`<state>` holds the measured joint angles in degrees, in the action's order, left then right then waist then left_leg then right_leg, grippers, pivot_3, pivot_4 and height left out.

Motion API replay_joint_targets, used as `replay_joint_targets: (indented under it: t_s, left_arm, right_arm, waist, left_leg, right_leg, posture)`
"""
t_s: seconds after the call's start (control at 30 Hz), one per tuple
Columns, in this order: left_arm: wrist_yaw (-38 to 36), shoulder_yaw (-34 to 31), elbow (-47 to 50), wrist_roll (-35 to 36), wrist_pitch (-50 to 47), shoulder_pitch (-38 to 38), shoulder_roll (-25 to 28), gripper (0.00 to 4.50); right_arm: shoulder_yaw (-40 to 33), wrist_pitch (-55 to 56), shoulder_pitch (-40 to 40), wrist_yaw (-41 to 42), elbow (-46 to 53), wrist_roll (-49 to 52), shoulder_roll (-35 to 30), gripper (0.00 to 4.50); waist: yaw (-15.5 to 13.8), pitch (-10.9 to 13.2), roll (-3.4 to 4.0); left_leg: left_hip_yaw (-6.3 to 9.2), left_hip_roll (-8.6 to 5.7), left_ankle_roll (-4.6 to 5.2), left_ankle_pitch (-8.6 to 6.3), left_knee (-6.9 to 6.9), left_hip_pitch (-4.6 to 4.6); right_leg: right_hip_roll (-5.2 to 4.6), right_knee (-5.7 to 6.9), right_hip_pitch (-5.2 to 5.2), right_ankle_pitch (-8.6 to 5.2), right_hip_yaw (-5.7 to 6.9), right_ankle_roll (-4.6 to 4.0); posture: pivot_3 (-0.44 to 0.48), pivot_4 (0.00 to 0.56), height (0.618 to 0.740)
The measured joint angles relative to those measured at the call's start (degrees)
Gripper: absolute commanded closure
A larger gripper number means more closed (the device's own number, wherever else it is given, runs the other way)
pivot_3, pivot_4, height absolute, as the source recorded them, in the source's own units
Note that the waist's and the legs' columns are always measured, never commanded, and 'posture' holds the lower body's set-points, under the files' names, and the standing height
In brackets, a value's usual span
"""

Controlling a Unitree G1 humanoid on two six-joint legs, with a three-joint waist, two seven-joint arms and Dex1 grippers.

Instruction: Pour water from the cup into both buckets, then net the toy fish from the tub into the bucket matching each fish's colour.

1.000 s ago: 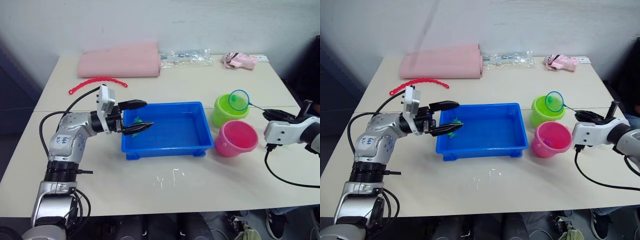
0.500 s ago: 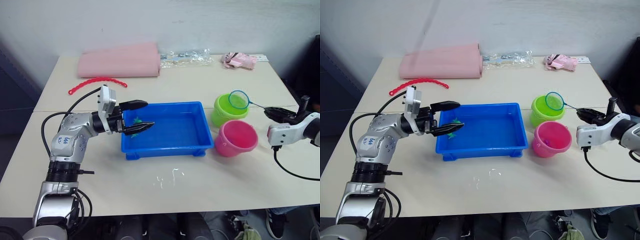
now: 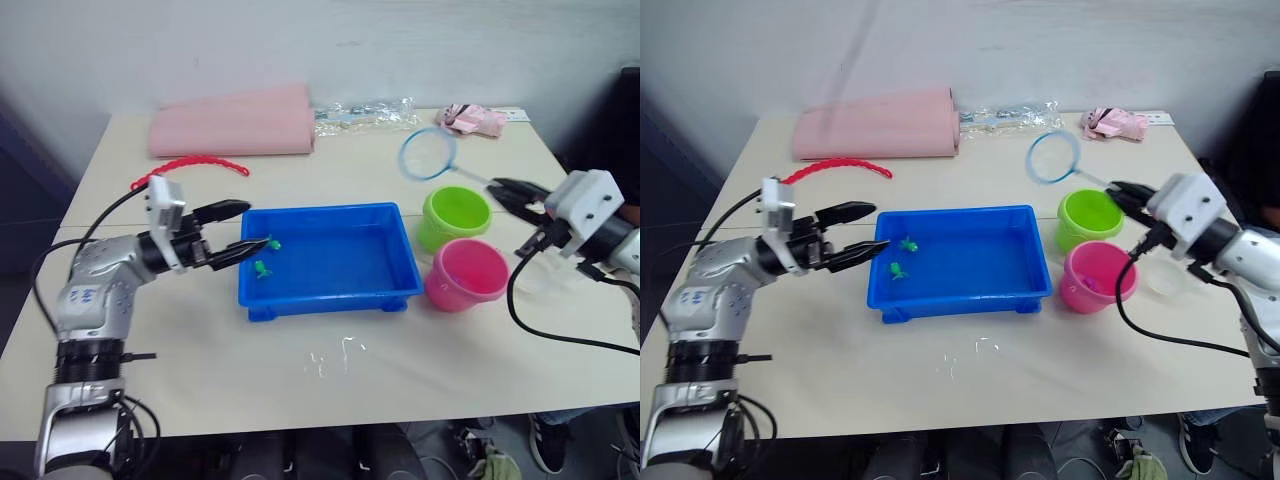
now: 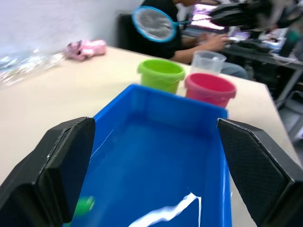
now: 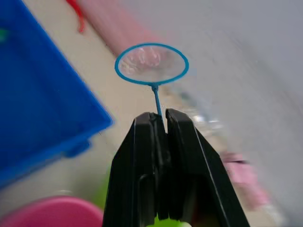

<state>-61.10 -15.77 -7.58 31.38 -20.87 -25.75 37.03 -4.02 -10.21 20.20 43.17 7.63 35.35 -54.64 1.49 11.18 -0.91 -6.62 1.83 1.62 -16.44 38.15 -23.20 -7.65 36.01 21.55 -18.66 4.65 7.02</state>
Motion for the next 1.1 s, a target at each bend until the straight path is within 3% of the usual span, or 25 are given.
replay_joint_targets:
  t_s: [0.1, 0.3, 0.57, 0.73, 1.0, 1.1]
  left_arm:
    - [0.4, -2.6, 0.5, 0.8, -0.2, 2.7, 2.2, 0.04]
    - [-1.9, -3.9, 3.5, 0.7, 1.4, 8.1, 6.9, 0.04]
    - [-5.7, -3.9, 5.7, -0.1, 4.8, 11.8, 10.0, 0.04]
    - [-8.7, -3.1, 6.8, -0.9, 5.4, 13.5, 13.0, 0.04]
    - [-9.6, -2.7, 6.8, -2.0, 6.0, 13.9, 13.5, 0.04]
    - [-9.4, -2.7, 6.8, -2.1, 5.9, 14.0, 13.5, 0.04]
  right_arm:
    - [4.1, -14.2, 3.1, 0.5, 3.1, 4.5, 1.1, 4.50]
    - [11.9, -23.6, 9.6, 3.7, 3.3, 0.9, 3.9, 4.50]
    - [22.2, -17.4, 14.4, 12.1, -3.5, -13.0, 8.0, 4.50]
    - [27.7, -13.2, 20.8, 15.5, -9.8, -19.9, 16.8, 4.50]
    - [29.1, -10.0, 25.2, 15.7, -19.9, -25.0, 29.9, 4.50]
    - [28.0, -8.5, 25.4, 15.0, -22.4, -25.9, 31.8, 4.50]
  waist:
    - [0.0, 0.0, 0.01]
    - [-0.1, 0.0, 0.01]
    - [0.3, 0.0, 0.01]
    - [0.6, 0.0, 0.01]
    - [0.4, 0.0, -0.02]
    - [0.5, 0.0, -0.03]
  left_leg:
    - [0.00, -0.07, 0.03, -0.03, -0.01, -0.01]
    - [-0.01, -0.08, -0.05, -0.13, -0.06, -0.04]
    - [-0.30, -0.06, -0.04, -0.16, -0.10, -0.07]
    - [-0.42, -0.02, -0.07, -0.14, -0.14, -0.11]
    - [-0.72, -0.06, -0.06, -0.14, -0.11, -0.31]
    - [-0.78, -0.04, -0.06, -0.14, -0.11, -0.30]
  right_leg:
    - [-0.04, 0.00, 0.03, 0.00, 0.06, 0.00]
    - [-0.17, -0.07, 0.08, 0.00, 0.06, 0.00]
    - [0.09, 0.00, 0.32, 0.00, -0.13, -0.01]
    - [0.15, 0.11, 0.51, -0.02, -0.23, -0.04]
    - [0.08, 0.48, 0.96, -0.03, -0.17, -0.04]
    - [0.08, 0.51, 0.99, -0.03, -0.16, -0.05]
  posture:
    - [0.000, 0.150, 0.740]
    - [0.000, 0.150, 0.740]
    - [0.000, 0.150, 0.740]
    - [0.000, 0.150, 0.740]
    - [0.000, 0.150, 0.740]
    - [0.000, 0.150, 0.740]
